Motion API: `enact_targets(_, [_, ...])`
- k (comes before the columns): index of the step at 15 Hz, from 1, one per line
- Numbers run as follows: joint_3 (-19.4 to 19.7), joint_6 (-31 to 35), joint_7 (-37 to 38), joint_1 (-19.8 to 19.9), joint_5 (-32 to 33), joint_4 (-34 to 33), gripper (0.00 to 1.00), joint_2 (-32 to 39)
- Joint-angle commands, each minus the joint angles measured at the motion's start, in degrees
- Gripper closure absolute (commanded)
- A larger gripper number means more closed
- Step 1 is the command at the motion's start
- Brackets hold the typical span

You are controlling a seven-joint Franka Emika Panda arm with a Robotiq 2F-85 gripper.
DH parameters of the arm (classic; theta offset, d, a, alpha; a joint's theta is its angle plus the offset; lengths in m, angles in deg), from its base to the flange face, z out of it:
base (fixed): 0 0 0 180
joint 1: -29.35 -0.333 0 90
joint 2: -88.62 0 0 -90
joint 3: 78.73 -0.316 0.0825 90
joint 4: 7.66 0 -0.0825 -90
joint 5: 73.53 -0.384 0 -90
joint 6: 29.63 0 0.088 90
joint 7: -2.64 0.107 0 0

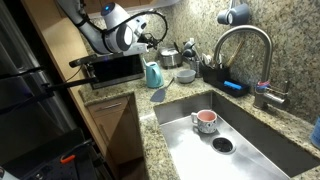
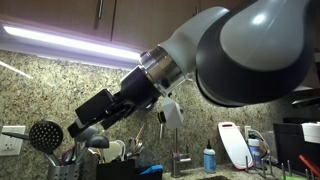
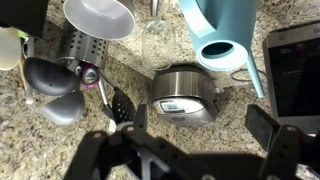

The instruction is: Take the spatula out of the utensil holder and place it on the counter

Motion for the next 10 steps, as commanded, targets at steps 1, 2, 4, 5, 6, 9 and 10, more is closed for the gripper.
enact_targets(1, [-0.31, -0.16, -0.02, 0.26, 0.08, -0.1, 0.0, 0.21])
enact_targets(2, [-0.31, -0.16, -0.02, 0.28, 0.08, -0.2, 0.0, 0.33])
enact_targets(4, [-0.3, -0.16, -0.02, 0.36, 0.08, -0.34, 0.0, 0.34])
enact_targets(5, [-0.3, -0.16, -0.01, 0.37, 0.08, -0.39, 0.0, 0.34])
enact_targets(6, [-0.29, -0.16, -0.01, 0.36, 0.08, -0.44, 0.0, 0.34])
enact_targets(9, [-0.29, -0.15, -0.01, 0.36, 0.08, -0.48, 0.0, 0.34])
enact_targets(10, [-0.29, -0.15, -0.01, 0.36, 0.08, -0.49, 0.0, 0.34])
